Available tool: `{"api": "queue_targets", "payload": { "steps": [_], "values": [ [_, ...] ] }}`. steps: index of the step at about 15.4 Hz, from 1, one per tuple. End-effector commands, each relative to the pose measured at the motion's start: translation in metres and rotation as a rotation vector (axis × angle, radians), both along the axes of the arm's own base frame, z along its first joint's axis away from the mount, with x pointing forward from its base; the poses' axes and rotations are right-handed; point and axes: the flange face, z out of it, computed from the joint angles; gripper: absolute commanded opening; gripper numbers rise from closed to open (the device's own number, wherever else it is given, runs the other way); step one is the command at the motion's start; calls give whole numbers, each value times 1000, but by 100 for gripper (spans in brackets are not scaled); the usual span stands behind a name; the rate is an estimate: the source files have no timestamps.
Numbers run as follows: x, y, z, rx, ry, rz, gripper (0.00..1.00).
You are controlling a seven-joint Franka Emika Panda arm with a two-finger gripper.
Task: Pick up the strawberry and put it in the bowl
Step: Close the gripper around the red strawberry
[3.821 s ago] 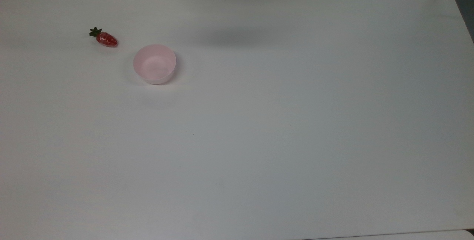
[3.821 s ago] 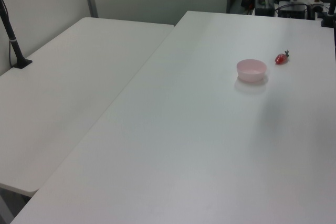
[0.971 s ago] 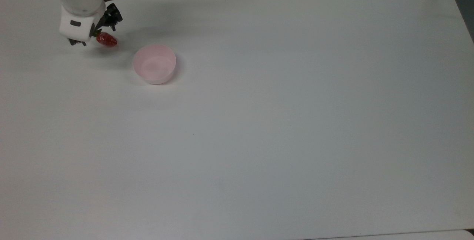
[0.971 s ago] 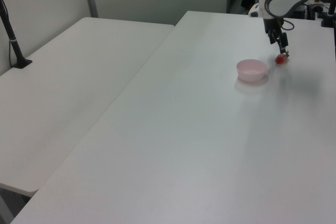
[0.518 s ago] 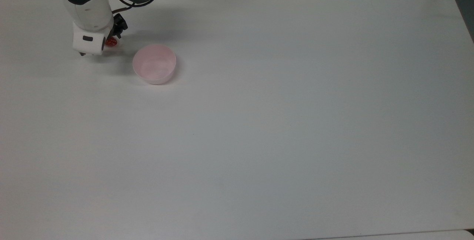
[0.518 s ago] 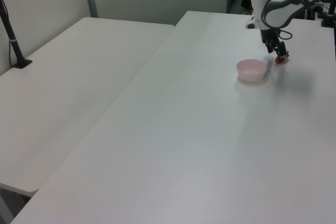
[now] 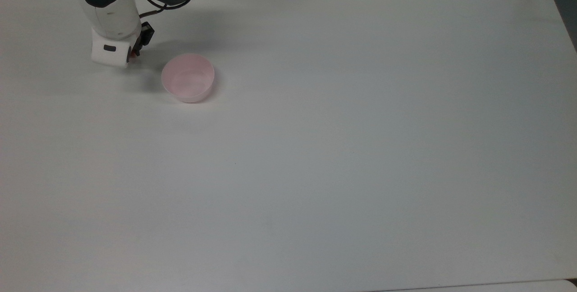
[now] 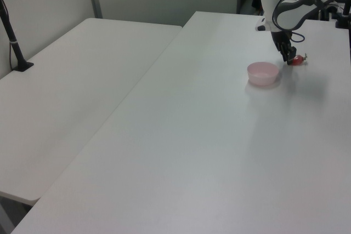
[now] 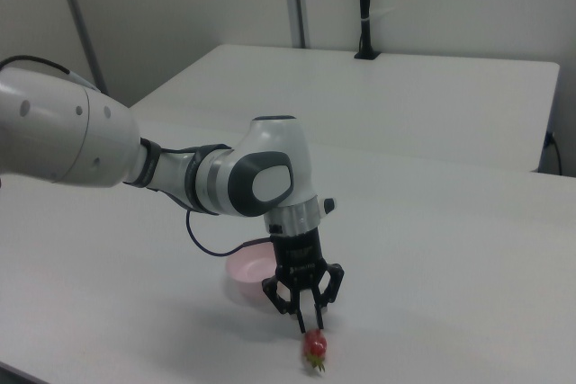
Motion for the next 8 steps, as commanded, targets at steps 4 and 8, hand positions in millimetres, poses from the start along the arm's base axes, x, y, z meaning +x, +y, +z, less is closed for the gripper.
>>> {"api": "queue_targets", "payload": {
  "steps": [4,8],
  "values": [
    [-11,0,3,-14,16,-35,23],
    [-19,-12,18,-15,21,-83,60]
  ]
}}
